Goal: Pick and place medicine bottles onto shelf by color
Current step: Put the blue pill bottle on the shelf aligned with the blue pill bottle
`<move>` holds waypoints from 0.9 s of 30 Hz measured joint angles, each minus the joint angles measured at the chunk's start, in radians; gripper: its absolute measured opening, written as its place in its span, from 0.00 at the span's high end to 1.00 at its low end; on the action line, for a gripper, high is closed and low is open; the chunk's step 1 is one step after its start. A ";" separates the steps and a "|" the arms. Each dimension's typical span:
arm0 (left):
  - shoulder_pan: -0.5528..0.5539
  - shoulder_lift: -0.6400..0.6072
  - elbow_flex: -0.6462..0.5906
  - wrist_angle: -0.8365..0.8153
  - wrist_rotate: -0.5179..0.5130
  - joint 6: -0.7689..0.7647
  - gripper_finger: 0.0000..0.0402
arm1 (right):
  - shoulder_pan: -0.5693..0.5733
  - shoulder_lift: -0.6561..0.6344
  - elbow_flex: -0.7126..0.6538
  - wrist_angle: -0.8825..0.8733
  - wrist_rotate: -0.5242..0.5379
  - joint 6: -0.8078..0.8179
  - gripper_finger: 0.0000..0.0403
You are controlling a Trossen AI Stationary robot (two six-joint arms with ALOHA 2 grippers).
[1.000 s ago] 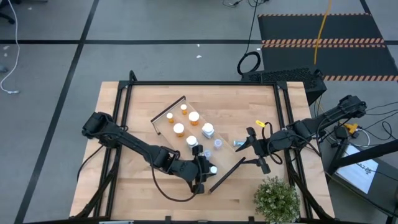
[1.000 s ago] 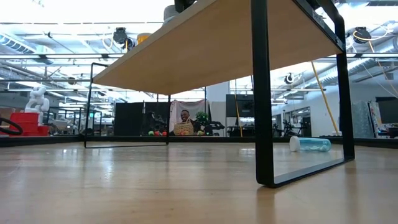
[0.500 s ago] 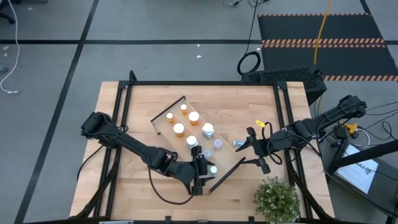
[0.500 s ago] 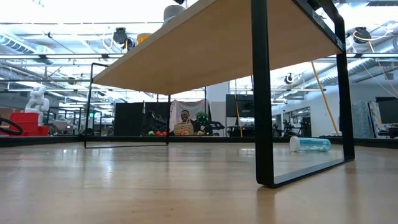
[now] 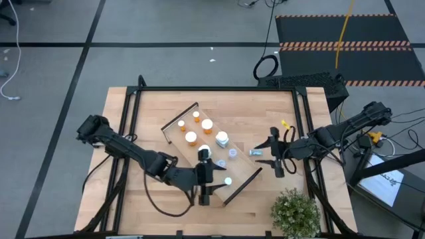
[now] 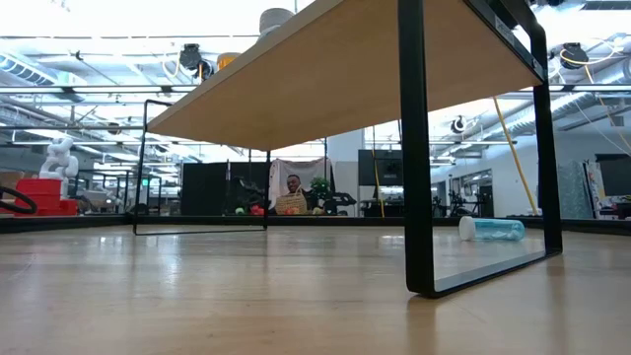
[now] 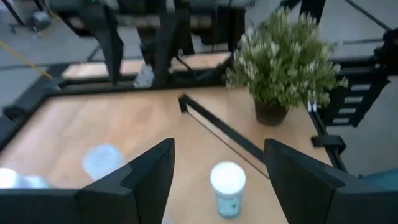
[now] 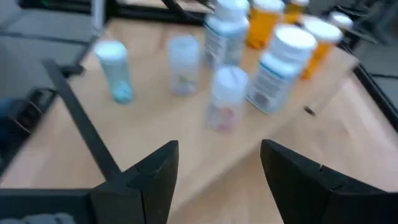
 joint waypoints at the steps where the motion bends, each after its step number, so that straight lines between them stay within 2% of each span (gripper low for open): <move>1: -0.005 -0.013 0.000 0.000 -0.010 0.012 0.38 | -0.001 -0.004 0.000 -0.024 0.017 0.004 0.45; 5: -0.029 -0.059 0.000 -0.018 -0.062 0.053 0.38 | -0.036 -0.009 0.000 -0.114 0.099 0.025 0.45; 9: -0.059 -0.096 0.000 -0.067 -0.141 0.091 0.38 | -0.132 -0.004 0.000 -0.192 0.089 0.056 0.45; 15: -0.105 -0.116 0.000 -0.169 -0.249 0.076 0.38 | -0.292 0.080 0.000 -0.251 -0.080 0.042 0.45; 20: -0.138 -0.120 0.000 -0.239 -0.332 0.022 0.38 | -0.366 0.191 0.000 -0.251 -0.222 -0.012 0.45; 27: -0.174 -0.120 0.000 -0.274 -0.383 -0.017 0.38 | -0.418 0.319 0.000 -0.230 -0.314 -0.067 0.45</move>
